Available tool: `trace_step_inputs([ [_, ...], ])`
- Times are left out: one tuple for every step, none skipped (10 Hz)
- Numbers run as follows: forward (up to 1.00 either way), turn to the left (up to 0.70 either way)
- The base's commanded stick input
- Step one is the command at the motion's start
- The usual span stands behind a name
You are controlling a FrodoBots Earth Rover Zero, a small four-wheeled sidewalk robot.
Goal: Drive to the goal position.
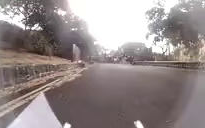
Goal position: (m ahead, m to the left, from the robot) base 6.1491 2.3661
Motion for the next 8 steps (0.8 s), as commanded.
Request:
trace_step_inputs([
  [1.00, 0.00],
  [1.00, 0.00],
  [1.00, 0.00],
  [1.00, 0.00],
  [1.00, 0.00],
  [1.00, 0.00],
  [1.00, 0.00],
  [1.00, 0.00],
])
